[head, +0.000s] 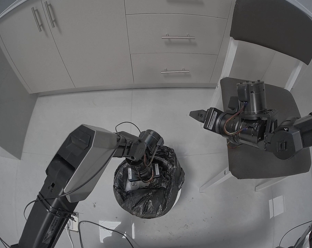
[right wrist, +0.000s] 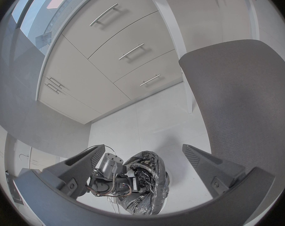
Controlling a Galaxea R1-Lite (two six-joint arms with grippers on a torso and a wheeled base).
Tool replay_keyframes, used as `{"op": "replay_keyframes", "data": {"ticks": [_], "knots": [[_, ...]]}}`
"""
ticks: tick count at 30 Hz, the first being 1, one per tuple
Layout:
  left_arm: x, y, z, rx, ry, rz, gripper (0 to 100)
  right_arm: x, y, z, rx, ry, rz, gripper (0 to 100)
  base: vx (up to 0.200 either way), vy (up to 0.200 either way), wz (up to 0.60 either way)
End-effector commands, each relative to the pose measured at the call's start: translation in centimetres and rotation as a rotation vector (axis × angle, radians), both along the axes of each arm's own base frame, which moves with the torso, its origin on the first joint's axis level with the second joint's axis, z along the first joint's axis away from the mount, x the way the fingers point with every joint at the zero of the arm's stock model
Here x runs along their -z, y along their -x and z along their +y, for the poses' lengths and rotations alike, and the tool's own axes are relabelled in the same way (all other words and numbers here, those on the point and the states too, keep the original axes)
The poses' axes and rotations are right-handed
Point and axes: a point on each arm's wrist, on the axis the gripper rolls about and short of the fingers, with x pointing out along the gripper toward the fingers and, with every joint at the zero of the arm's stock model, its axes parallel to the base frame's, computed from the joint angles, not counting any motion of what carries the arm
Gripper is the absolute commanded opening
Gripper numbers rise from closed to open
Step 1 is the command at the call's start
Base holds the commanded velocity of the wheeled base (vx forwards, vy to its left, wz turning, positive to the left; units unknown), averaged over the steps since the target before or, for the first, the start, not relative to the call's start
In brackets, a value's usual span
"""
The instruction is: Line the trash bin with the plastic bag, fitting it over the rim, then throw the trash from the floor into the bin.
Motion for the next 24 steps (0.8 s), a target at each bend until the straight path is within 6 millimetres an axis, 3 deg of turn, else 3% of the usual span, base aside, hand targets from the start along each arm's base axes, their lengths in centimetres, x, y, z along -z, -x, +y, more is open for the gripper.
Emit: {"op": "replay_keyframes", "data": {"ticks": [1,4,17,24], "knots": [[2.8,0.1,0.0,-0.001,-0.026,0.041,0,0.7,-0.2,0.0,0.001,0.011,0.018,100,0.000,0.000,0.00],[4.3,0.0,-0.1,-0.004,-0.028,0.045,0,1.0,-0.4,0.0,0.004,0.012,0.023,100,0.000,0.000,0.00],[6.5,0.1,-0.1,-0.001,-0.043,0.070,0,1.8,-0.6,0.2,0.004,0.024,0.043,100,0.000,0.000,0.00],[5.9,0.1,-0.3,-0.006,-0.037,0.057,0,2.0,-0.4,0.4,-0.023,0.025,0.056,100,0.000,0.000,0.00]]}}
